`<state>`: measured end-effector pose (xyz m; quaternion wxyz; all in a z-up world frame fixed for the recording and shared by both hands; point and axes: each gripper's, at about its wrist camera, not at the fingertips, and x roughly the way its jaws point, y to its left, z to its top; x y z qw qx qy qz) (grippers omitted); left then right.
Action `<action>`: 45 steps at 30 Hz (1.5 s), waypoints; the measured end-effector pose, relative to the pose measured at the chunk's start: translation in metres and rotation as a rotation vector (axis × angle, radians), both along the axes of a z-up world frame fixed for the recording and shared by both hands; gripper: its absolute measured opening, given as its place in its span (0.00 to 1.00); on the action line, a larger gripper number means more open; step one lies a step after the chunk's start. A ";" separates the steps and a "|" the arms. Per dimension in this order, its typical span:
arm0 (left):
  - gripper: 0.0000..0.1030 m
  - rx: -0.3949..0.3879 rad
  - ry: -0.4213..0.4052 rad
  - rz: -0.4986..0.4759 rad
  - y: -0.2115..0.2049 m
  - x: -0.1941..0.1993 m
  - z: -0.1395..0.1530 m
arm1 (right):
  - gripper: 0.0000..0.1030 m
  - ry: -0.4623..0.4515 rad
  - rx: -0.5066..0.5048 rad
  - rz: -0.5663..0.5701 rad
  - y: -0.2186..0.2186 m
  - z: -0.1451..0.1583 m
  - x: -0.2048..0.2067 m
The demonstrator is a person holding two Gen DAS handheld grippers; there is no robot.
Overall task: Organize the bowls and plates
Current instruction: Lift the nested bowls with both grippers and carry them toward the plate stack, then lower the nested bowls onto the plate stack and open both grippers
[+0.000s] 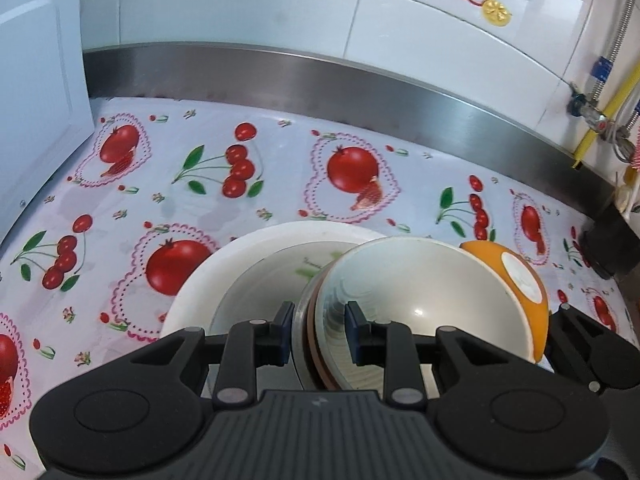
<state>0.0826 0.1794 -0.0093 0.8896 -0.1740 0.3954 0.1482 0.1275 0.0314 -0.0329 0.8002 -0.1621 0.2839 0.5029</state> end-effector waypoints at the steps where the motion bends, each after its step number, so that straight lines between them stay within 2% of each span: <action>1: 1.00 0.000 0.001 0.002 0.001 0.000 -0.001 | 0.07 0.000 -0.001 0.004 0.002 -0.001 0.001; 26: 1.00 0.040 0.010 0.021 0.009 0.000 -0.010 | 0.07 -0.005 -0.039 0.037 0.012 -0.015 0.006; 45: 1.00 0.079 0.008 0.029 0.006 -0.008 -0.007 | 0.07 -0.014 -0.063 0.004 -0.001 -0.007 0.001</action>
